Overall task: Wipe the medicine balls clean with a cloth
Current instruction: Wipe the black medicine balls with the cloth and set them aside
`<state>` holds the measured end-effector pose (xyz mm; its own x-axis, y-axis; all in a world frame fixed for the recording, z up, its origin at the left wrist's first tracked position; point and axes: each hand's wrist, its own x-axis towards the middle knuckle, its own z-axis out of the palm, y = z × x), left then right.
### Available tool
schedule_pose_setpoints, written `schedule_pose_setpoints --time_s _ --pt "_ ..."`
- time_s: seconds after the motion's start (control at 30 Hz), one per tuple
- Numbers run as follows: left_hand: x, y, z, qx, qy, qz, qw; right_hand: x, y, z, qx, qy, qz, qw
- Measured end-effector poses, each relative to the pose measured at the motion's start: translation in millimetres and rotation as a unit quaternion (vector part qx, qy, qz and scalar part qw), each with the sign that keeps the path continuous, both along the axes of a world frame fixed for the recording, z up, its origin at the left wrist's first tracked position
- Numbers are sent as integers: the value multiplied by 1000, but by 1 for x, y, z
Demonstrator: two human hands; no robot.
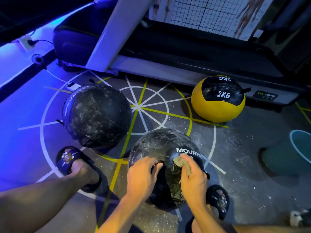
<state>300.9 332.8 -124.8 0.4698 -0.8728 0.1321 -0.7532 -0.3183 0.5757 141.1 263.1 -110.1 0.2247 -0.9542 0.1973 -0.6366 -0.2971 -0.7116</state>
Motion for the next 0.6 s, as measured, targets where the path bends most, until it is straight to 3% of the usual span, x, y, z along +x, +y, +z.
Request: schedule_pose_setpoints --time_s 0.1,0.17,0.33,0.47,0.6 --pt "-2 5 -8 -33 4 -3 999 26 -1 5 -49 56 183 980" --pt "3 6 -12 -44 9 -6 999 19 -23 6 -55 106 253 960" --pt "1 -1 -11 -43 17 -1 999 -3 -60 20 8 114 89 989" --pt "3 1 -15 -47 13 -4 999 15 -39 15 -59 127 263 954" --pt "2 0 -13 -60 22 -17 998 14 -65 18 -41 133 192 971"
